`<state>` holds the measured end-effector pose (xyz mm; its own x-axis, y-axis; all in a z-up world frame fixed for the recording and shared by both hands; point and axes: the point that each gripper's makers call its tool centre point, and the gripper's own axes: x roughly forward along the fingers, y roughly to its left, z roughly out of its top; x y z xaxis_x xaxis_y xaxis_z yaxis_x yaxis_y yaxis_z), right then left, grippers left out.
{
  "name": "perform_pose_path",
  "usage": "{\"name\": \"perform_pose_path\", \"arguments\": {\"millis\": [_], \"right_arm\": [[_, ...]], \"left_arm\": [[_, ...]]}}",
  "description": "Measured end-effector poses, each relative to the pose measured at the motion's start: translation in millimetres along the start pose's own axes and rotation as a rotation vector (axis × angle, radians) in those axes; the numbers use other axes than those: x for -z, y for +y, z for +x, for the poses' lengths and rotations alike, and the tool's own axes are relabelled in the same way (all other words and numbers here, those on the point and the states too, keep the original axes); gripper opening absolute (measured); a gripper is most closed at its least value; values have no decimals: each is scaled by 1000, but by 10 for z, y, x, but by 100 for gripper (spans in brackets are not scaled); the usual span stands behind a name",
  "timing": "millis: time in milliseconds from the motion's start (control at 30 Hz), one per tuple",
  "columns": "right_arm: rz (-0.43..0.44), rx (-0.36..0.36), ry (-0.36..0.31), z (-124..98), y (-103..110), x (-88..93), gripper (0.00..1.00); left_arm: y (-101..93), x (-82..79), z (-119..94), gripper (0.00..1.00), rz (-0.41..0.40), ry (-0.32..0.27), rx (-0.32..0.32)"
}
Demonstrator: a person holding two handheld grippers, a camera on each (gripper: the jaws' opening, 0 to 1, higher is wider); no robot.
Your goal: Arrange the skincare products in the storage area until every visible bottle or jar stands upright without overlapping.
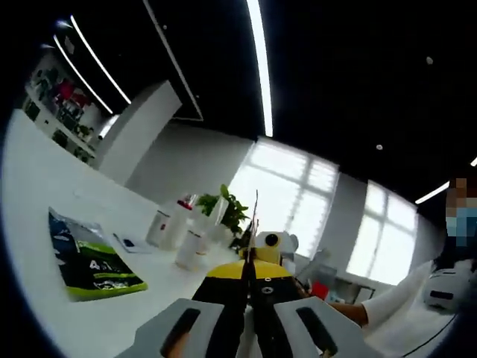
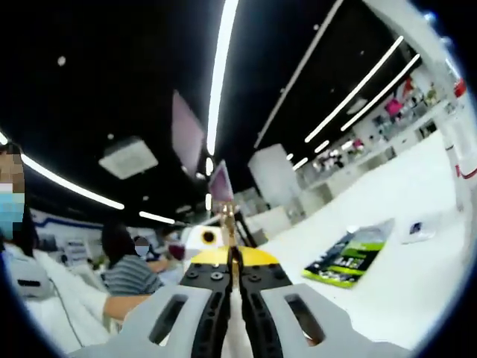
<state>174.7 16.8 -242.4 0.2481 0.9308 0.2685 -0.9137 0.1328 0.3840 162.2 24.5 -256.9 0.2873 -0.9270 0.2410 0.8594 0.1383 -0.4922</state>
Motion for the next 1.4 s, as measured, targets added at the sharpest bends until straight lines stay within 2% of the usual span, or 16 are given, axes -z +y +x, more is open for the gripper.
{"name": "perform_pose_path", "arguments": {"millis": [33,67,167,233,267,300,433,567,633,767,967,1100,1267,1333,1367,1400], "right_arm": [[47,-8,3,-11,17,6,0],[35,0,2,-12,-12,4,0],[30,15,-13,-21,-35,-27,0],[26,31,-10,-34,-63,-35,0],[24,39,-8,-40,-78,-38,0],[8,97,51,-81,-157,25,0],[12,93,95,-68,-155,101,0],[12,81,123,-58,-132,152,0],[-5,73,123,-61,-128,154,0],[-15,66,111,-46,-144,145,1],[14,65,98,-43,-156,144,2],[27,61,93,-42,-143,138,2],[76,77,89,-51,-157,120,0],[78,91,85,-62,-178,108,0],[89,115,77,-76,-214,88,0],[94,125,74,-82,-231,80,0]], "left_arm": [[-21,18,8,1,6,3,5],[-25,22,11,2,14,3,8],[57,78,1,8,89,37,-43],[80,80,-2,17,96,37,-60],[92,81,-3,18,99,37,-68],[124,30,-27,17,46,7,-76],[110,6,-47,16,6,-9,-68],[102,6,-58,2,6,-13,-75],[81,5,-62,1,-73,-19,-70],[135,-47,-77,1,-63,-22,-78],[271,-242,-159,0,-107,-78,-69],[200,-197,-119,0,-102,-85,-69],[236,-219,-123,1,-95,-88,-76],[279,-168,-107,6,-85,-69,-122],[336,-139,-107,9,-36,-54,-161],[348,-133,-107,15,-28,-52,-172]]}}
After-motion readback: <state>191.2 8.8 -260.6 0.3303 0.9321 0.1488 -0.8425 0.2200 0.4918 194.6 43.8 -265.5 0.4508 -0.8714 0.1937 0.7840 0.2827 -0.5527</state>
